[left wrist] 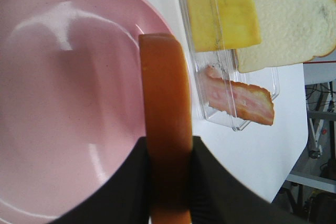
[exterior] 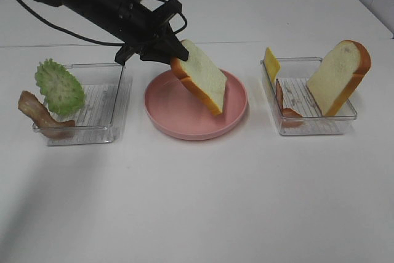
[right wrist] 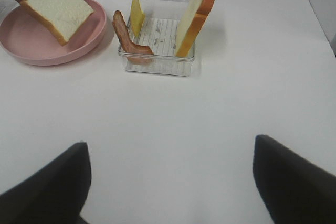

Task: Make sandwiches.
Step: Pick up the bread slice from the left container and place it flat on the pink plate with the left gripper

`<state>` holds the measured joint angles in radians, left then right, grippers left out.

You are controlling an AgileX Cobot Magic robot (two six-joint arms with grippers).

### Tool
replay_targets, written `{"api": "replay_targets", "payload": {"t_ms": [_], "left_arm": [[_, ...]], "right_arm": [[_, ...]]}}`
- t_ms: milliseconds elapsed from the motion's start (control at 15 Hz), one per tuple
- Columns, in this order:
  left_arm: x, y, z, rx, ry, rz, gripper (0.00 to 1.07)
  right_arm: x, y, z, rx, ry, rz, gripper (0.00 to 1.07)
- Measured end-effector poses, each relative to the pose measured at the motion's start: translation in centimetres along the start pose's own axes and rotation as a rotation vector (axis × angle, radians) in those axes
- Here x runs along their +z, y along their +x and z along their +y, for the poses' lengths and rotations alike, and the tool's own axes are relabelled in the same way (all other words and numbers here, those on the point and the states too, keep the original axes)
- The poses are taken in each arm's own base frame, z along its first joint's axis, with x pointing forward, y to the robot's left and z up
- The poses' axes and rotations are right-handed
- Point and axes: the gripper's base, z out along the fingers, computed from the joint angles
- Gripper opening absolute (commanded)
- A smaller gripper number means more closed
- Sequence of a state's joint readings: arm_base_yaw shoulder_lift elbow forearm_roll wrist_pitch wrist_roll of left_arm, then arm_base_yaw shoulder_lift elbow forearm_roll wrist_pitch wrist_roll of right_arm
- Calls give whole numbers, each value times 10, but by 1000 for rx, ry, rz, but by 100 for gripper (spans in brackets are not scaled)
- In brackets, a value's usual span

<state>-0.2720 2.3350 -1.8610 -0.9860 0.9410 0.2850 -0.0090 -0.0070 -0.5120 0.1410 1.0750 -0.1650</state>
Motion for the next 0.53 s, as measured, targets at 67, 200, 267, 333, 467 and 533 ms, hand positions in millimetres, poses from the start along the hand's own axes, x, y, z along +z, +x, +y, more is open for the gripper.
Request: {"api": "replay_targets", "payload": {"t_ms": [67, 200, 267, 333, 467, 533], "left_arm": [[5, 0, 4, -16, 7, 0, 0], [10, 1, 9, -26, 6, 7, 0], [11, 1, 11, -30, 6, 10, 0], [14, 2, 12, -31, 5, 14, 0], [17, 4, 11, -32, 6, 20, 0], [22, 6, 9, -32, 9, 28, 0]], "right_arm": [[0, 0, 0, 0, -1, 0, 79], [0, 0, 0, 1, -2, 0, 79], [0, 0, 0, 1, -2, 0, 79], [0, 0, 0, 1, -2, 0, 79], [0, 0, 0, 1, -2, 0, 79], [0, 0, 0, 1, -2, 0, 79]]}}
